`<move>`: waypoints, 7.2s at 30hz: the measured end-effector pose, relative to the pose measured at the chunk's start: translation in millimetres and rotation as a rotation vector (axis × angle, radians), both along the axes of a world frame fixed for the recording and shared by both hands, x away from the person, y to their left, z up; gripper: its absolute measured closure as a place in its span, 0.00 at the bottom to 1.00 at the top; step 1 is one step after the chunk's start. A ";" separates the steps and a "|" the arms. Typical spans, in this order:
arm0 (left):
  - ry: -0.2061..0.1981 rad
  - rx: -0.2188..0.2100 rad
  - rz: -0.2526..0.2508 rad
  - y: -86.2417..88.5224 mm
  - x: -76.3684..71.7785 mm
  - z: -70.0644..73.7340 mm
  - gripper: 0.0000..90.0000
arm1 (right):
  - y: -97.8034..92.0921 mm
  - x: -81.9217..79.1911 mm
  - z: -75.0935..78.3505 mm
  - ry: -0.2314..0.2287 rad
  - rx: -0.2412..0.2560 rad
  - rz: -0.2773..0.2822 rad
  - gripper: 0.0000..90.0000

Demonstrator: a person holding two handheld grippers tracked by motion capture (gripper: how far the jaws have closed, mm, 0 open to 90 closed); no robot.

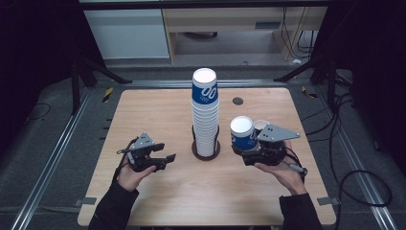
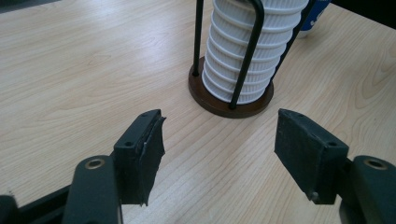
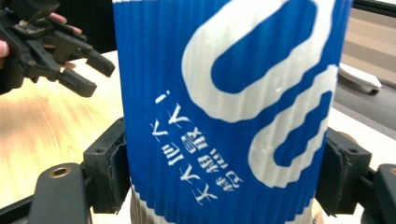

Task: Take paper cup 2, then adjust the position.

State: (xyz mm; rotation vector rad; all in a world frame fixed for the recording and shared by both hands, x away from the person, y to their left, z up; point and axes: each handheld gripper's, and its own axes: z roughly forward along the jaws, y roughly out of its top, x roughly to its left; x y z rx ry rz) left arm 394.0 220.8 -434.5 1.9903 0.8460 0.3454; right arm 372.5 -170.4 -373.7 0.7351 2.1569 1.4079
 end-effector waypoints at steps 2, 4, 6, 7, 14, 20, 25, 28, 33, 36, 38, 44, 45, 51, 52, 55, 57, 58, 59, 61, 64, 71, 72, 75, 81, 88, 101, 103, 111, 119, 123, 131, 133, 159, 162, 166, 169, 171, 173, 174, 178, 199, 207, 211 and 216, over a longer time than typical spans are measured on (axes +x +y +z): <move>-0.002 -0.004 -0.003 -0.9 -0.8 0.9 0.35 | 3.0 0.4 -3.5 0.008 -0.012 0.010 0.23; 0.007 -0.018 -0.012 -1.7 -1.0 1.9 0.37 | 5.6 1.3 -6.4 0.013 -0.018 0.021 0.23; 0.001 -0.015 -0.014 -2.5 -1.9 3.3 0.37 | 7.8 1.7 -8.6 0.021 -0.024 0.030 0.23; -0.005 -0.020 -0.012 -2.9 -2.4 3.9 0.37 | 8.9 1.7 -9.9 0.022 -0.024 0.036 0.23; -0.021 -0.042 -0.017 -2.9 -6.0 9.8 0.38 | 20.0 3.2 -18.4 0.036 -0.063 0.083 0.23; -0.023 -0.055 -0.043 -5.7 -10.4 16.2 0.38 | 32.7 2.7 -24.5 0.041 -0.099 0.132 0.23; -0.013 -0.066 -0.089 -9.7 -13.4 19.3 0.39 | 42.1 2.5 -28.9 0.043 -0.130 0.166 0.23; -0.011 -0.065 -0.111 -13.1 -16.1 20.8 0.39 | 48.3 2.4 -32.4 0.048 -0.153 0.185 0.23; -0.006 -0.090 -0.144 -16.6 -19.5 23.7 0.39 | 60.5 -0.2 -36.5 0.051 -0.178 0.227 0.23; -0.009 -0.097 -0.166 -18.2 -22.7 26.9 0.38 | 68.3 -0.9 -40.0 0.053 -0.202 0.250 0.23; -0.007 -0.107 -0.177 -18.9 -23.9 28.0 0.38 | 71.4 -1.0 -42.1 0.058 -0.214 0.257 0.23; -0.005 -0.123 -0.219 -24.9 -30.3 33.3 0.37 | 79.9 -1.1 -49.3 0.066 -0.253 0.275 0.23; -0.006 -0.122 -0.225 -26.1 -31.5 34.1 0.37 | 81.0 -0.9 -50.4 0.067 -0.259 0.278 0.23; -0.011 -0.122 -0.265 -35.6 -37.3 36.4 0.34 | 87.3 -2.0 -53.9 0.069 -0.271 0.294 0.23; -0.009 -0.121 -0.271 -37.6 -38.1 36.2 0.34 | 88.5 -2.3 -54.6 0.066 -0.278 0.299 0.23; -0.007 -0.109 -0.285 -43.0 -39.1 34.6 0.32 | 92.5 -3.0 -56.5 0.068 -0.292 0.310 0.23; -0.005 -0.101 -0.282 -46.2 -38.7 32.7 0.29 | 95.3 -3.6 -57.4 0.066 -0.302 0.316 0.23; -0.001 -0.102 -0.282 -47.3 -38.4 31.8 0.29 | 96.9 -3.6 -57.7 0.064 -0.305 0.320 0.23; 0.001 -0.098 -0.281 -48.2 -38.0 31.0 0.28 | 98.1 -3.8 -57.9 0.064 -0.308 0.320 0.23; 0.008 -0.098 -0.283 -50.0 -37.4 29.8 0.28 | 100.1 -4.0 -58.6 0.063 -0.313 0.324 0.23; 0.014 -0.098 -0.280 -52.7 -36.4 28.0 0.27 | 104.4 -4.9 -60.2 0.062 -0.324 0.334 0.23; 0.025 -0.085 -0.277 -59.9 -33.8 22.8 0.25 | 114.8 -6.7 -61.9 0.062 -0.330 0.354 0.23; 0.028 -0.086 -0.275 -60.6 -33.4 22.1 0.25 | 116.1 -6.8 -62.1 0.061 -0.332 0.352 0.23; 0.036 -0.090 -0.274 -62.3 -32.3 20.2 0.24 | 119.4 -7.3 -63.1 0.064 -0.336 0.357 0.23; 0.039 -0.092 -0.280 -65.4 -32.4 18.6 0.26 | 122.9 -8.2 -63.8 0.066 -0.342 0.366 0.23; 0.034 -0.094 -0.282 -65.2 -32.3 18.3 0.27 | 122.8 -7.4 -64.2 0.080 -0.335 0.360 0.21; 0.016 -0.110 -0.267 -59.6 -30.9 22.0 0.28 | 119.4 -4.4 -61.3 0.110 -0.300 0.331 0.09; 0.009 -0.116 -0.259 -56.2 -30.3 23.6 0.28 | 117.4 -4.1 -59.2 0.107 -0.291 0.327 0.08; -0.009 -0.177 -0.222 -37.9 -23.4 29.5 0.28 | 94.5 -3.2 -42.7 0.084 -0.189 0.304 0.07; -0.042 -0.268 -0.205 -21.3 -15.7 30.9 0.28 | 64.5 -0.6 -35.4 0.092 -0.077 0.276 0.07; -0.059 -0.296 -0.213 -19.4 -15.3 31.6 0.28 | 57.0 1.5 -38.2 0.111 -0.045 0.282 0.07; -0.050 -0.329 -0.260 -25.6 -15.1 29.6 0.28 | 54.6 6.3 -47.0 0.160 0.003 0.312 0.06; -0.043 -0.338 -0.276 -27.2 -15.3 29.3 0.28 | 55.6 6.9 -48.7 0.177 0.012 0.332 0.06; -0.025 -0.337 -0.440 -55.4 -29.8 25.5 0.28 | 77.5 1.8 -58.8 0.236 0.039 0.497 0.06; -0.025 -0.333 -0.449 -56.8 -30.6 25.0 0.28 | 78.5 1.5 -59.4 0.239 0.048 0.510 0.08; -0.023 -0.331 -0.452 -57.3 -30.5 24.3 0.28 | 77.4 2.3 -60.3 0.241 0.074 0.512 0.12; -0.019 -0.336 -0.455 -57.5 -30.4 23.9 0.28 | 77.7 1.9 -61.2 0.237 0.083 0.525 0.14; -0.019 -0.335 -0.456 -57.7 -30.4 24.0 0.28 | 77.9 2.1 -61.4 0.238 0.088 0.528 0.15; -0.017 -0.337 -0.456 -57.7 -30.2 23.9 0.28 | 77.2 2.0 -61.7 0.238 0.094 0.531 0.15; -0.013 -0.336 -0.459 -57.8 -30.1 23.9 0.28 | 76.9 2.1 -61.9 0.239 0.095 0.530 0.16; 0.004 -0.340 -0.453 -57.9 -29.5 24.0 0.28 | 76.7 2.3 -62.1 0.256 0.090 0.539 0.17; 0.019 -0.272 -0.416 -40.3 -23.7 29.7 0.17 | 49.1 11.6 -47.9 0.199 -0.056 0.463 0.19; 0.064 -0.206 -0.436 -48.5 -20.9 19.5 0.17 | 61.1 13.0 -49.6 0.176 -0.208 0.489 0.19; 0.081 -0.195 -0.445 -51.8 -20.1 16.1 0.17 | 74.0 12.7 -46.3 0.154 -0.283 0.515 0.18; 0.095 -0.173 -0.462 -56.0 -19.9 12.8 0.16 | 84.0 9.6 -45.3 0.134 -0.324 0.536 0.18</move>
